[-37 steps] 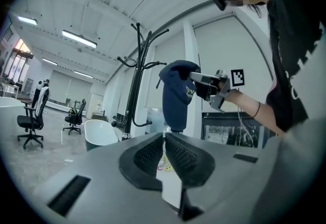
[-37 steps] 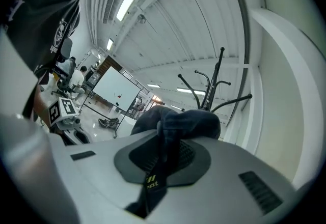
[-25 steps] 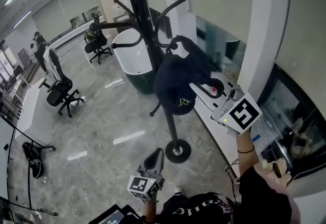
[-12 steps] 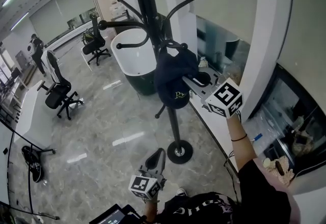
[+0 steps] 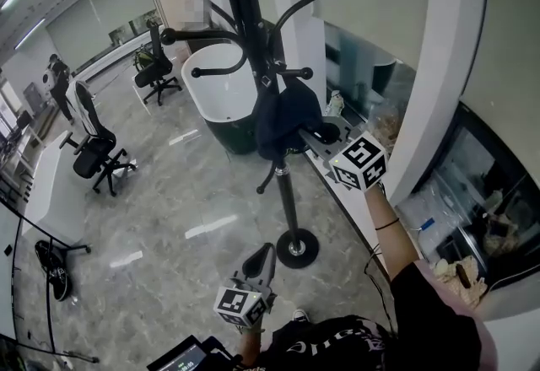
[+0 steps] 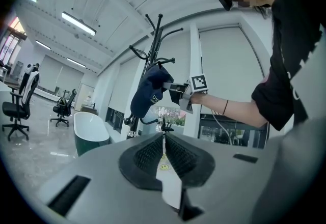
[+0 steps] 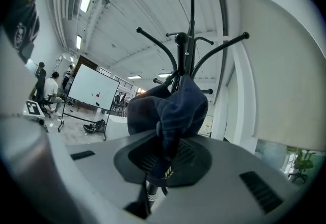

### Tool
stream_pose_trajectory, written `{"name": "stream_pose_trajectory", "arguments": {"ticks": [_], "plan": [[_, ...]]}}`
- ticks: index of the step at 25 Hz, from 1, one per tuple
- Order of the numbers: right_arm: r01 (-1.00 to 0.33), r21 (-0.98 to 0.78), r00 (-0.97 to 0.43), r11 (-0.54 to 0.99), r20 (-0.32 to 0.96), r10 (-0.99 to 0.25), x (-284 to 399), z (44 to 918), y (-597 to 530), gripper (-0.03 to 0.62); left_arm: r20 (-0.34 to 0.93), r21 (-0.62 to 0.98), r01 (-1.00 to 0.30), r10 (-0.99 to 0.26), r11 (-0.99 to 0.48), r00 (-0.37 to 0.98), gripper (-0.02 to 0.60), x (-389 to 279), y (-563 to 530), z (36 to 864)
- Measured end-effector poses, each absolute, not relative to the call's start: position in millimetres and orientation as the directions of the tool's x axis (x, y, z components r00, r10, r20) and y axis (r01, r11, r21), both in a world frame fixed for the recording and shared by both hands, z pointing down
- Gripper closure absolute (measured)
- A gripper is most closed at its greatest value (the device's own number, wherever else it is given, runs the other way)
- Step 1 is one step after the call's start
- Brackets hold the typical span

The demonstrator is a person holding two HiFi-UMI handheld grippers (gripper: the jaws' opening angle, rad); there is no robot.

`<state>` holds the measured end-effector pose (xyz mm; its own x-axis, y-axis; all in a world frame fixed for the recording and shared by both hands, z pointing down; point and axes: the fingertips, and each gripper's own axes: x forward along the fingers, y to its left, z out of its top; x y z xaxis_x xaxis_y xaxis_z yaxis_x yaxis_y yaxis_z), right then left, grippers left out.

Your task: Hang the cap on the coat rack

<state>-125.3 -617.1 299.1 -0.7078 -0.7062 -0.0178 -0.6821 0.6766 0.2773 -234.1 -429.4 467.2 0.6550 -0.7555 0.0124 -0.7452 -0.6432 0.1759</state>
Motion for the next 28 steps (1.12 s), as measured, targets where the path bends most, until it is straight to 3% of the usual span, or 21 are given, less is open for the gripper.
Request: {"name": "stream_pose_trajectory", "arguments": {"ticks": [4, 8, 12, 16, 28], "plan": [[-0.679, 0.256, -0.722, 0.688, -0.061, -0.689, -121.7, 296.2, -611.8, 0.549, 0.012, 0.174, -0.749, -0.759, -0.639, 0.651, 0.577, -230.7, -429.3, 466.8], [-0.681, 0.214, -0.726, 0.701, -0.067, -0.685, -114.7, 296.1, -605.8, 0.371, 0.016, 0.169, -0.759, -0.768, -0.629, 0.640, 0.577, -228.5, -428.1, 466.9], [-0.705, 0.220, -0.702, 0.674, -0.075, -0.709, -95.2, 297.4, -596.7, 0.330, 0.028, 0.171, -0.768, -0.777, -0.617, 0.629, 0.578, -216.0, -421.5, 465.6], [-0.722, 0.221, -0.685, 0.656, -0.090, -0.723, -73.2, 301.8, -585.3, 0.324, 0.029, 0.166, -0.777, -0.785, -0.607, 0.619, 0.577, -203.8, -420.6, 467.4], [-0.605, 0.148, -0.793, 0.783, -0.017, -0.609, -46.6, 363.2, -487.8, 0.326, 0.023, 0.143, -0.819, -0.826, -0.555, 0.564, 0.577, -150.1, -385.4, 452.4]]}}
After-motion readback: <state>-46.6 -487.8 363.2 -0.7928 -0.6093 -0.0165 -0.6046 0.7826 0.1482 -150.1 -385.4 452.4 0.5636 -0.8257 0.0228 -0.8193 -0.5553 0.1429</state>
